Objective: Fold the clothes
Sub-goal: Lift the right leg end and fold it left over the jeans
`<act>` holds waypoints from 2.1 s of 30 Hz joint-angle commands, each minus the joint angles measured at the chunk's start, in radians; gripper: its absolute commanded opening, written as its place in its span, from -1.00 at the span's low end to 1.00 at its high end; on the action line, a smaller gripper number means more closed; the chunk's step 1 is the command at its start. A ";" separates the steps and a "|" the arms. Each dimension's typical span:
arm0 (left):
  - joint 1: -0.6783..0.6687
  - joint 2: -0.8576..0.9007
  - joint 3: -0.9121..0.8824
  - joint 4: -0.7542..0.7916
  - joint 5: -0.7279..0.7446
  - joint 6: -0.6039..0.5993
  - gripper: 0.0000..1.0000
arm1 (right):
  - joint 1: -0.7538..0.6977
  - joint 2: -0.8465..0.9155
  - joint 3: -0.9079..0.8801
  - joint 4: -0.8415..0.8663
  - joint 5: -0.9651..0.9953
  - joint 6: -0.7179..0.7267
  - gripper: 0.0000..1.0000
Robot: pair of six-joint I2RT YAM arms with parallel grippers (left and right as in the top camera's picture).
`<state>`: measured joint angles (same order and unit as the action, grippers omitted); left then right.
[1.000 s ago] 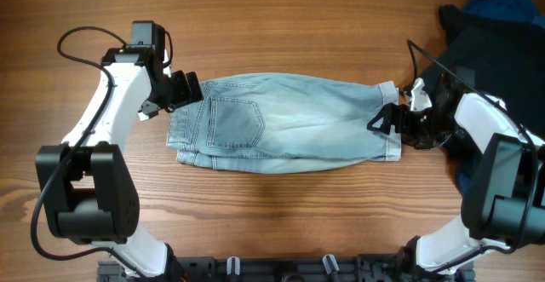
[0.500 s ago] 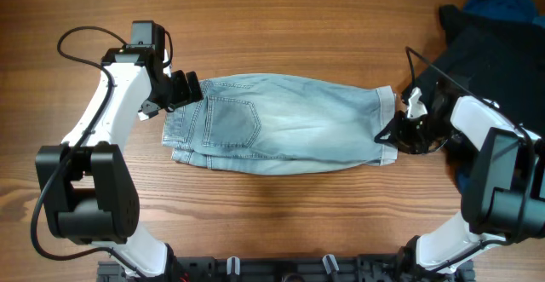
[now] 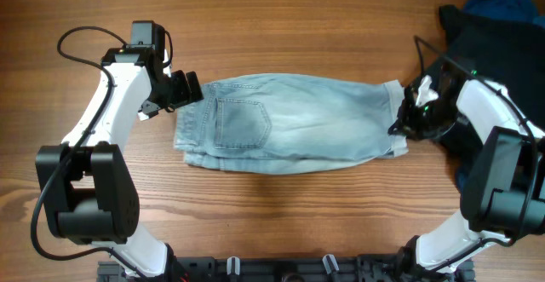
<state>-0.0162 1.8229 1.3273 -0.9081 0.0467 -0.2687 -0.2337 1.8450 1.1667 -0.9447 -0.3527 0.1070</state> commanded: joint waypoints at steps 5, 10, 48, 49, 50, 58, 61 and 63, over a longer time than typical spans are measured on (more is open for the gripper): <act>-0.001 -0.024 0.018 0.002 -0.014 0.003 1.00 | 0.021 0.014 0.187 -0.086 0.100 -0.001 -0.91; -0.002 -0.024 0.018 0.002 -0.013 0.003 0.99 | 0.096 0.014 0.265 -0.145 0.182 0.000 -0.91; -0.001 -0.024 0.018 -0.005 -0.013 0.003 1.00 | 0.663 0.014 0.281 -0.098 -0.006 0.236 -0.91; -0.001 -0.024 0.018 -0.005 -0.013 0.003 0.99 | 0.663 0.014 0.281 -0.095 -0.022 0.238 -0.91; 0.000 -0.024 0.018 -0.005 -0.013 0.003 0.99 | 0.663 0.014 0.281 -0.090 -0.039 0.238 -0.91; 0.000 -0.024 0.018 -0.013 -0.014 0.003 0.99 | 0.663 0.014 0.290 -0.059 -0.130 0.269 -0.92; 0.000 -0.024 0.018 -0.014 -0.014 0.003 1.00 | 0.663 0.014 0.292 -0.032 -0.193 0.258 -0.91; 0.000 -0.024 0.018 -0.014 -0.014 0.003 0.99 | 0.663 0.014 0.292 -0.013 -0.233 0.258 -0.91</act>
<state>-0.0162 1.8229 1.3273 -0.9199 0.0467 -0.2687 0.4202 1.8462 1.4281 -0.9840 -0.4507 0.3630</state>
